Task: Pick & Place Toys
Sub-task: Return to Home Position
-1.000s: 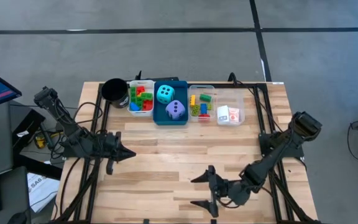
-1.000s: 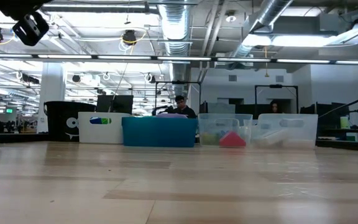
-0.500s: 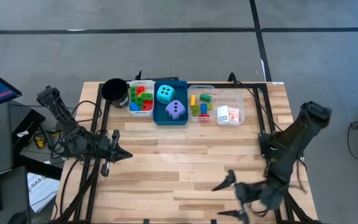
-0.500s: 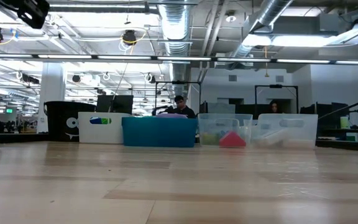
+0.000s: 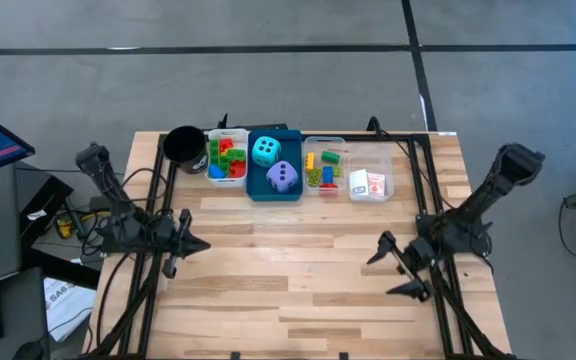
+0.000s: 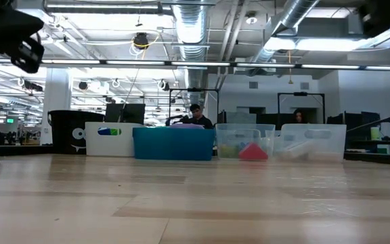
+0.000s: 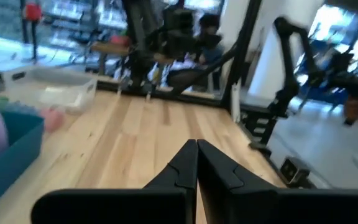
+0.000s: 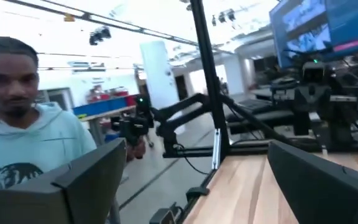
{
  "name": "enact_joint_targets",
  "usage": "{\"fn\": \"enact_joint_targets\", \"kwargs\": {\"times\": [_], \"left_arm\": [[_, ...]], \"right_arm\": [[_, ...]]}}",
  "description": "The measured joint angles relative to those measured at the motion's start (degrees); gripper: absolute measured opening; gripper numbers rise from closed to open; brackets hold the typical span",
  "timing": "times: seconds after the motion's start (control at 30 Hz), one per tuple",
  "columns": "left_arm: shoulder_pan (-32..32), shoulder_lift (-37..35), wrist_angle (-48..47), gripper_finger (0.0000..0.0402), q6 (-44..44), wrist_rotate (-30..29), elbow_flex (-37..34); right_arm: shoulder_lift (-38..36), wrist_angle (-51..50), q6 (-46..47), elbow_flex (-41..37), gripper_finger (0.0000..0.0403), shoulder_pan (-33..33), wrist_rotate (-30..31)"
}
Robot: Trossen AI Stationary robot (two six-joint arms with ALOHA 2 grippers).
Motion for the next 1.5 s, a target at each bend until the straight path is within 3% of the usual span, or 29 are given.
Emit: {"fn": "enact_joint_targets", "kwargs": {"times": [0.23,0.53,0.8,0.97,1.23,1.5], "left_arm": [[0.02,-6.5,1.28,0.0,7.12,3.04,-2.43],[0.04,-9.51,0.84,0.0,10.89,3.14,-2.43],[0.04,-12.54,0.69,0.0,11.08,3.04,-2.43],[0.04,-12.73,0.77,0.0,11.13,3.05,-2.45],[0.04,-12.73,1.32,0.0,11.02,3.03,-2.45],[0.04,-12.7,1.64,0.0,10.91,3.06,-2.45]], "right_arm": [[0.5,3.32,3.21,-2.95,0.0384,-17.21,-22.68],[0.5,2.86,10.87,-4.1,0.0384,-37.13,-44.91],[-0.94,10.37,11.63,-6.4,0.0384,-41.91,-49.57],[-7.66,7.03,14.22,-6.44,0.0384,-42.28,-52.4],[-28.01,-14.22,15.39,-6.44,0.0384,-45.96,-52.78],[-50.21,-39.8,11.84,-6.46,0.0384,-45.94,-45.99]]}}
